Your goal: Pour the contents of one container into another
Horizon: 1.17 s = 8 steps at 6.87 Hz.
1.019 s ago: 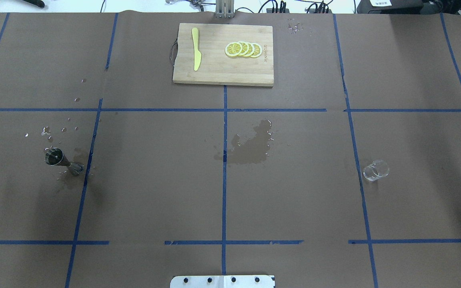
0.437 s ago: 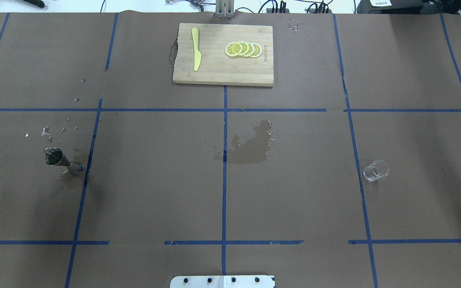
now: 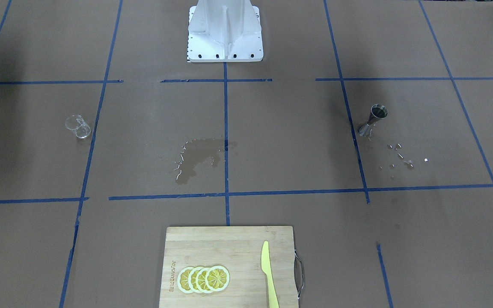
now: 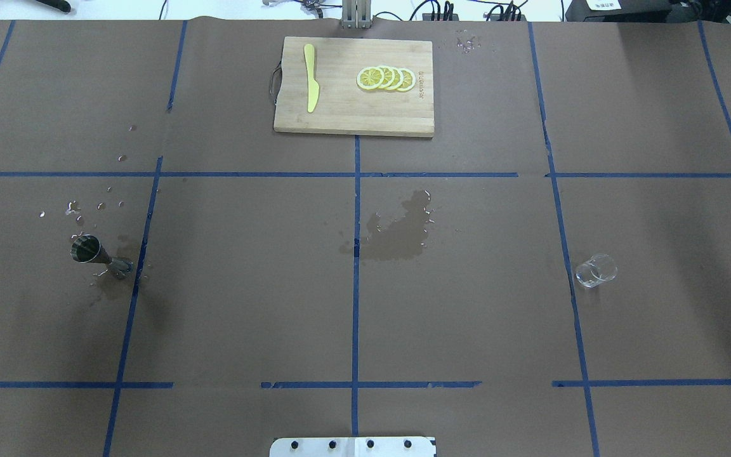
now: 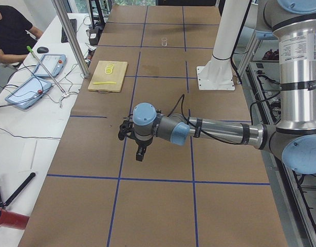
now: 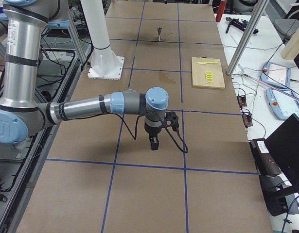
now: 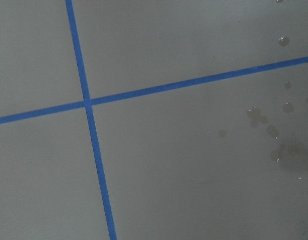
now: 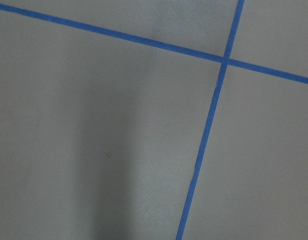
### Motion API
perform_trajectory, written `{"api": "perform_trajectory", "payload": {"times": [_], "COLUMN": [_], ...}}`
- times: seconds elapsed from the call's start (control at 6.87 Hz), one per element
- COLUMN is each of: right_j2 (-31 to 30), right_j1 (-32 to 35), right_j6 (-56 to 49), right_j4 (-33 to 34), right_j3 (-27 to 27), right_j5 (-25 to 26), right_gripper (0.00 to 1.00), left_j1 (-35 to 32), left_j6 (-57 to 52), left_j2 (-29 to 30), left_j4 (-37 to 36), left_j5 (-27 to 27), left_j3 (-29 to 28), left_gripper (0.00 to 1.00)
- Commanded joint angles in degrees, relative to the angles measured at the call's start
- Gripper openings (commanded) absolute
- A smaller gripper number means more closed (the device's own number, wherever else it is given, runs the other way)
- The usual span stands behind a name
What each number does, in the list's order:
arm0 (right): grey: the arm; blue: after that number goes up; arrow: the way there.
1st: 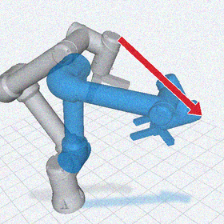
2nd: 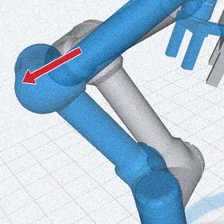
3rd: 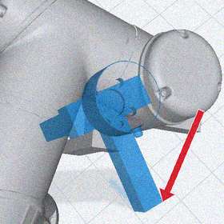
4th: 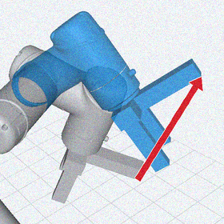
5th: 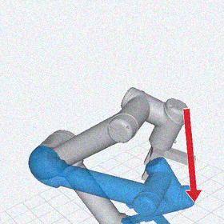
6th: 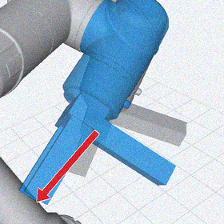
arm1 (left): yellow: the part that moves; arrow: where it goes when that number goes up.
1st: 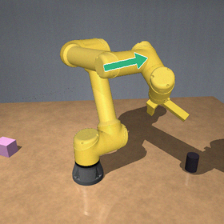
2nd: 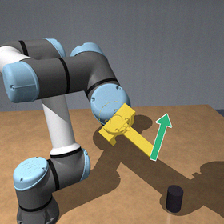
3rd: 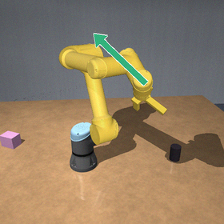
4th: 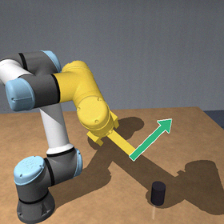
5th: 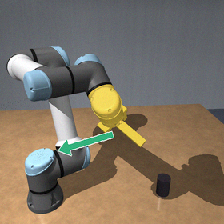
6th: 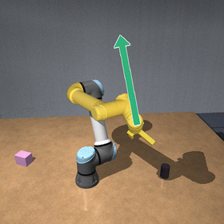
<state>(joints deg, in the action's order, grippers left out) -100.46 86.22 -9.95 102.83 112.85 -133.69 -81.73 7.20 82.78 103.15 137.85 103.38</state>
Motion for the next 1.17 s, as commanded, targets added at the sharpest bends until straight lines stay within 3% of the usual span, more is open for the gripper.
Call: {"api": "perform_trajectory", "payload": {"times": [0.0, 0.29, 0.58, 1.02], "right_j2": [-0.69, 0.0, 0.0, 0.09], "right_j1": [0.0, -0.17, -0.08, -0.08], "right_j6": [0.19, 0.45, 0.19, 0.45], "right_j4": [0.09, -0.17, -3.5, -3.51], "right_j3": [0.0, -3.4, -3.95, -3.86], "right_j5": [-0.34, -0.08, 0.18, 0.27], "right_gripper": [1.0, 1.0, 1.0, 1.0], "left_j1": [-0.19, -2.29, -5.26, -10.71], "left_j6": [-0.34, -7.43, -17.24, -18.1], "left_j2": [2.38, 2.39, 2.57, 2.74], "left_j4": [-3.19, -6.62, -10.6, -16.21], "left_j5": [0.14, -0.03, -4.23, -7.85], "left_j3": [0.49, 0.67, -0.11, -0.55], "left_gripper": [1.0, 1.0, 1.0, 1.0]}}
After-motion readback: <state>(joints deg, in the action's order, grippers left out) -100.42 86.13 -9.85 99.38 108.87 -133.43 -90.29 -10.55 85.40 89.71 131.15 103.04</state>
